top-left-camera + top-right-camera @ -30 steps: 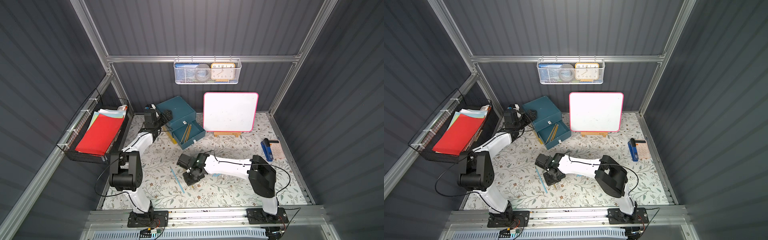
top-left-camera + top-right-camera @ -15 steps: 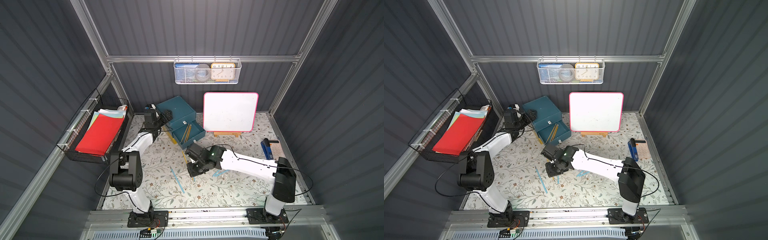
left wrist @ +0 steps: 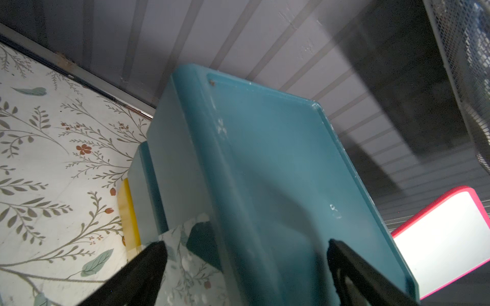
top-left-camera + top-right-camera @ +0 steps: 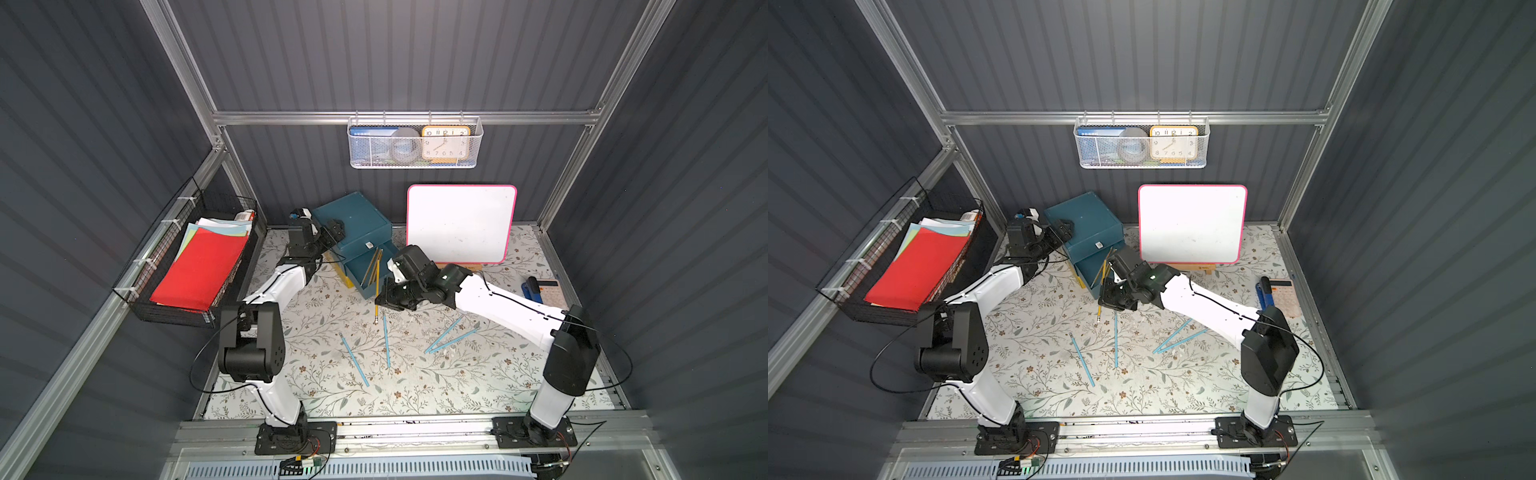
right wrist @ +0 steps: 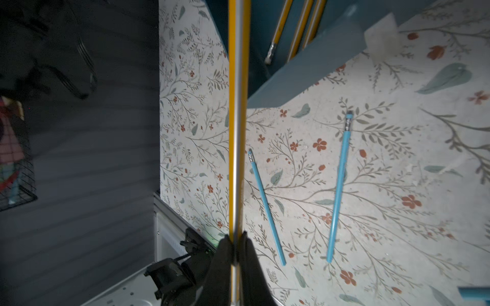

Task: Please place the pencils in the drawer according to their color
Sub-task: Pick up the pencil from the center of the board, then place the pencil in the drawer.

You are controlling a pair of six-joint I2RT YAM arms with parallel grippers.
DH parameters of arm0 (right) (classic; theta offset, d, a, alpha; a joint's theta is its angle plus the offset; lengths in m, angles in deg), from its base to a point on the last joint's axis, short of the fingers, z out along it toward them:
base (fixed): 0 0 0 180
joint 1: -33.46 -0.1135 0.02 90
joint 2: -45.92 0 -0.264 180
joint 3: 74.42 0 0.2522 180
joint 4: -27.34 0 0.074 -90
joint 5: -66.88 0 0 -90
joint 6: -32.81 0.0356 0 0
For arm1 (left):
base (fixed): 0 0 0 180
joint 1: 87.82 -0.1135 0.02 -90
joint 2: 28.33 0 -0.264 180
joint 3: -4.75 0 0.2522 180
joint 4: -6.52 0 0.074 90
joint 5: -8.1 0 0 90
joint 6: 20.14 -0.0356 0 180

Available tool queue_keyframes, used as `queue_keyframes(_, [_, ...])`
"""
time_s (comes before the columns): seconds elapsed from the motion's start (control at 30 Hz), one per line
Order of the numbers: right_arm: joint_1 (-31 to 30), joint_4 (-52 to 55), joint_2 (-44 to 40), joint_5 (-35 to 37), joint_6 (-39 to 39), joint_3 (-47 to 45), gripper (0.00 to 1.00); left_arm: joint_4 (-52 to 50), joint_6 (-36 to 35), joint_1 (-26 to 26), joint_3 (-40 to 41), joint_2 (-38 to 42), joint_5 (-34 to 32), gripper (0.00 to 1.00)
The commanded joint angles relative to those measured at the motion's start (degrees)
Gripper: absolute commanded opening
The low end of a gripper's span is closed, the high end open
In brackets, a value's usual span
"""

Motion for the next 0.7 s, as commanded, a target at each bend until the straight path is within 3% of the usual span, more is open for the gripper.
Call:
queue_keyframes(0.0, [1.2,-5.7,2.4,-3.7,5.6,1.5,0.0,1.2,-0.3,0.4,0.5,1.7,0.5,1.0])
queue_keyframes(0.3, [4.4,-13.5,6.7,-6.4,14.2,2.5,0.0,1.5,-0.4,0.4,1.1,2.1,0.4,1.0])
queue_keyframes(0.67, [7.3,-15.5,13.7,-6.9,19.4,8.3,0.0,1.7,-0.4,0.4,1.4,2.1,0.5,1.0])
